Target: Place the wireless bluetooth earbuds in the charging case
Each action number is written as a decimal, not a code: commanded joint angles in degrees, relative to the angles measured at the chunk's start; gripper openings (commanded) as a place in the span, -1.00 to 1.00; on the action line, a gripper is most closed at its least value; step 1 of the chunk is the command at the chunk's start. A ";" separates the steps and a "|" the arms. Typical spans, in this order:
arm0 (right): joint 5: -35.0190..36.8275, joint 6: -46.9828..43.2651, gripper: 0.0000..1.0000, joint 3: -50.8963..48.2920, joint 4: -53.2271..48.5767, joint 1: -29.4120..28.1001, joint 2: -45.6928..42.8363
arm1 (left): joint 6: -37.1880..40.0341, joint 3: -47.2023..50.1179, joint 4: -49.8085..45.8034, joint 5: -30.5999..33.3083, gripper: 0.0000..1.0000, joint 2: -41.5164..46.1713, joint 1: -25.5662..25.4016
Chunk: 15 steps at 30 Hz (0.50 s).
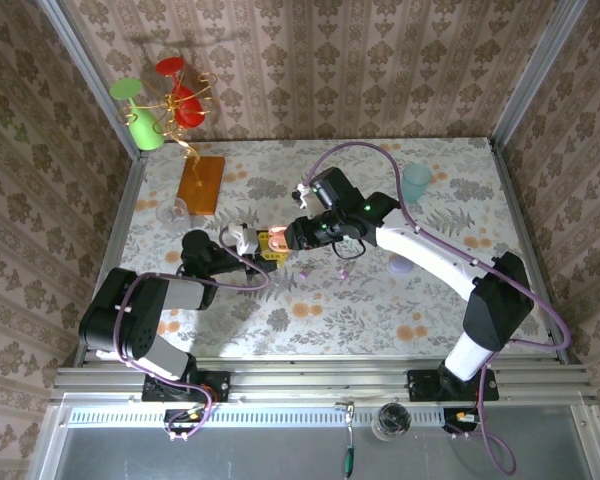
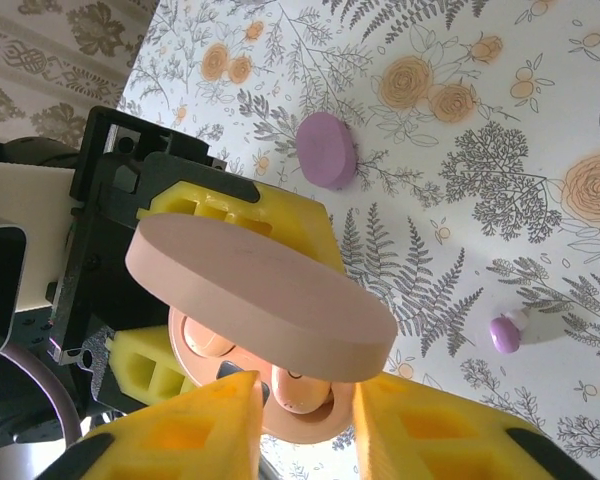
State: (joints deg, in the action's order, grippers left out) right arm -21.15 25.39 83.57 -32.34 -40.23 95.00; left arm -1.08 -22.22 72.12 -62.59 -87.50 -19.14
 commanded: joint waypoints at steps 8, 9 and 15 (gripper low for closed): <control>1.37 0.99 -0.04 -3.16 5.05 1.80 -6.98 | -0.07 -0.29 1.80 -0.79 -0.39 0.96 0.67; 1.17 1.11 -0.02 -2.89 5.21 1.95 -6.96 | -0.06 -0.29 1.80 -0.85 -0.40 0.94 0.60; -0.27 1.18 0.01 2.03 4.99 2.26 -3.34 | -0.59 -0.37 1.80 -1.40 -0.41 0.93 0.59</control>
State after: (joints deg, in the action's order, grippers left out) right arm -20.80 25.98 82.39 -28.42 -38.13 90.11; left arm -1.10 -22.22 72.47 -62.63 -87.50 -18.72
